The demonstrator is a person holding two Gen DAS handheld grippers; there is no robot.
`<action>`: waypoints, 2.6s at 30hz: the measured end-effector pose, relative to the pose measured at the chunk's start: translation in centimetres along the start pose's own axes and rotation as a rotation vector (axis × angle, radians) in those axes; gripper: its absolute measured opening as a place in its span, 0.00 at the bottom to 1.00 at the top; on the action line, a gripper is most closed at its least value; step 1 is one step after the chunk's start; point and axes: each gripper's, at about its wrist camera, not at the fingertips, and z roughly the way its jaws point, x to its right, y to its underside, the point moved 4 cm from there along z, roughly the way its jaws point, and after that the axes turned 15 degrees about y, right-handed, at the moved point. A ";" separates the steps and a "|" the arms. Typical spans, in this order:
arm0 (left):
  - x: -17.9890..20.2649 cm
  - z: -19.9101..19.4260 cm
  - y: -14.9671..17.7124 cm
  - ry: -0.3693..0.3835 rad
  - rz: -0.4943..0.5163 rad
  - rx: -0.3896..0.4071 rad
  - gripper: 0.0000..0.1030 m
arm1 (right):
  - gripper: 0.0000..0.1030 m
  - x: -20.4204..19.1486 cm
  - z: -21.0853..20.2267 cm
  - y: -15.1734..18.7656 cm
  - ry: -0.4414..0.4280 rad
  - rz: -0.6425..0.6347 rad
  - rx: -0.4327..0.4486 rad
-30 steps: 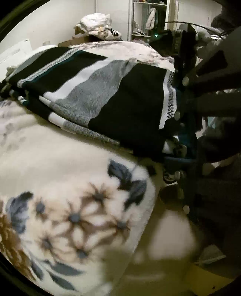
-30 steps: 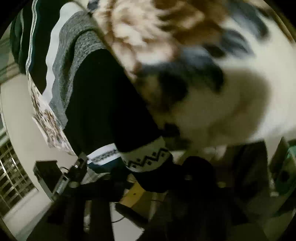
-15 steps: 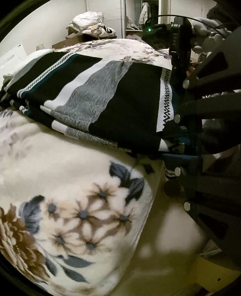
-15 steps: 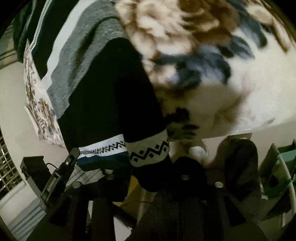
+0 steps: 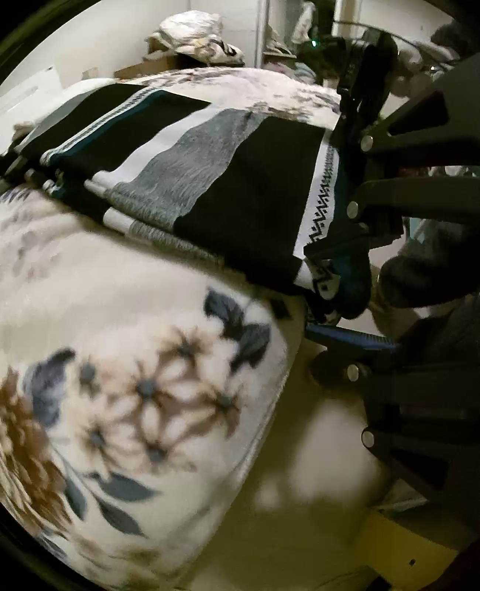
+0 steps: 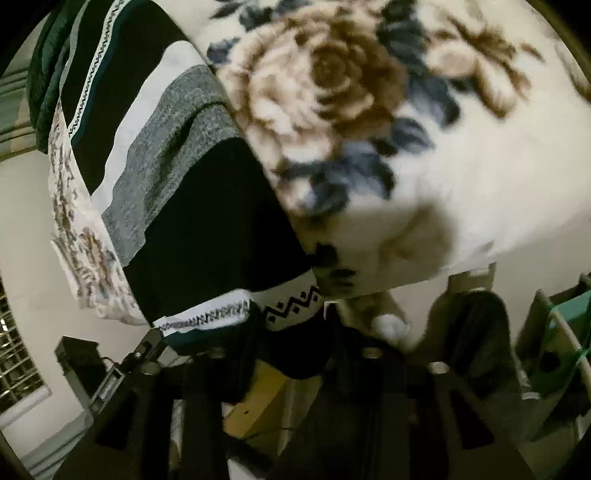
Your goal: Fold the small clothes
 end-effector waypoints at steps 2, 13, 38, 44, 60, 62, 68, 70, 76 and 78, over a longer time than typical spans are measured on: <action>0.8 0.3 0.1 -0.032 0.031 0.005 0.30 | 0.03 -0.1 -0.4 0.2 0.049 -0.001 0.022; 1.1 -0.8 0.4 -0.152 0.116 0.007 0.05 | 0.01 -1.6 0.2 3.0 0.198 -0.073 0.000; -1.7 1.0 -0.3 0.171 0.061 -0.105 0.09 | 0.21 -0.7 4.6 0.5 -0.212 -0.121 -0.153; 2.5 -2.2 -0.3 0.142 0.054 -0.031 0.08 | 0.16 -1.6 -0.6 1.6 -0.262 -0.123 -0.104; 19.9 -8.9 -18.2 0.303 0.247 0.252 0.09 | 0.16 -9.7 -22.6 -10.9 -0.484 -0.089 0.254; 21.1 -7.8 -21.7 0.290 0.248 0.281 0.09 | 0.16 -11.1 -23.7 -14.7 -0.476 -0.090 0.283; 22.4 -4.0 -30.5 0.263 0.190 0.330 0.09 | 0.16 -15.4 -24.6 -27.8 -0.444 -0.085 0.301; 22.3 -3.0 -32.8 0.262 0.159 0.336 0.11 | 0.16 -16.5 -24.5 -31.4 -0.451 -0.076 0.281; 19.3 -0.7 -39.3 0.363 -0.048 0.379 0.17 | 0.29 -20.1 -22.8 -40.5 -0.499 -0.056 0.192; 18.2 -0.7 -40.3 0.391 -0.089 0.409 0.24 | 0.47 -20.2 -22.6 -41.5 -0.493 -0.061 0.203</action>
